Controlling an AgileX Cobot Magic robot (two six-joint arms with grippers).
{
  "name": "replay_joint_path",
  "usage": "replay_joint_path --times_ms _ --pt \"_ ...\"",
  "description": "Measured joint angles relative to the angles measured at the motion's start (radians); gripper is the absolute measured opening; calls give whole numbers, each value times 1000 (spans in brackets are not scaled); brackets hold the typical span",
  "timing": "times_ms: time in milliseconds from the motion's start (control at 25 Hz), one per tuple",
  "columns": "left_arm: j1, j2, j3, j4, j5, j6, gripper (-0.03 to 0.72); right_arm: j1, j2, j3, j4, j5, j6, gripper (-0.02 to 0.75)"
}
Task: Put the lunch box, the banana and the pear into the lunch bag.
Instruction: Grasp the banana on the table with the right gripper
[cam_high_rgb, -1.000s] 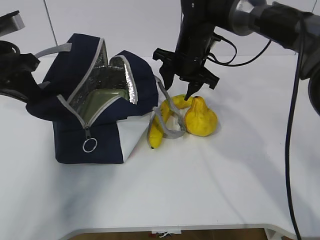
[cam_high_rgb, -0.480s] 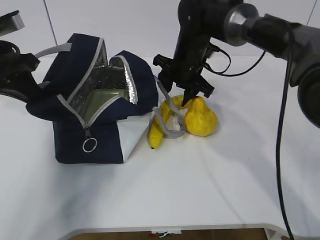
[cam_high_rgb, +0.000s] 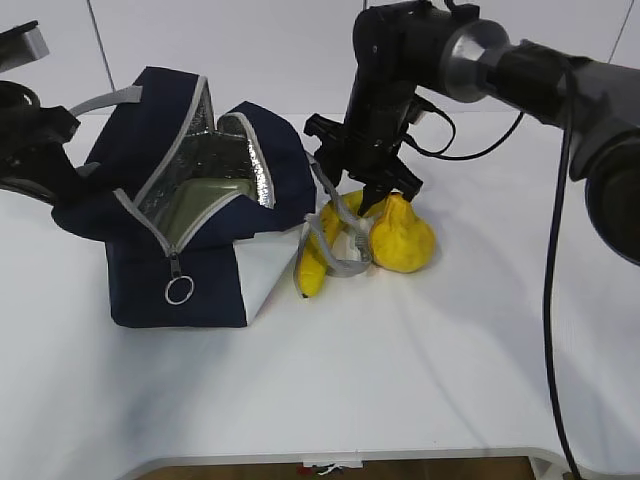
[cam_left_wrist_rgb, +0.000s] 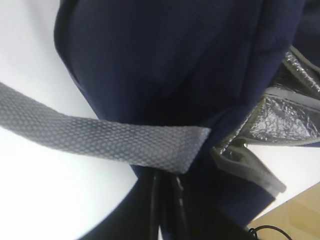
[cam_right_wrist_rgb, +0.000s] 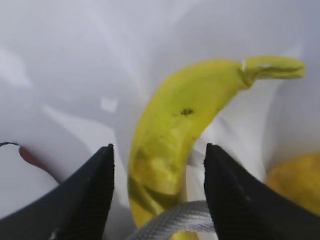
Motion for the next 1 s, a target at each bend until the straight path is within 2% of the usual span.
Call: replay_joint_path --times_ms 720,1000 --pt "0 0 0 0 -2 0 -7 0 18 -15 11 1 -1 468" --pt "0 0 0 0 -2 0 -7 0 26 -40 11 56 -132 455"
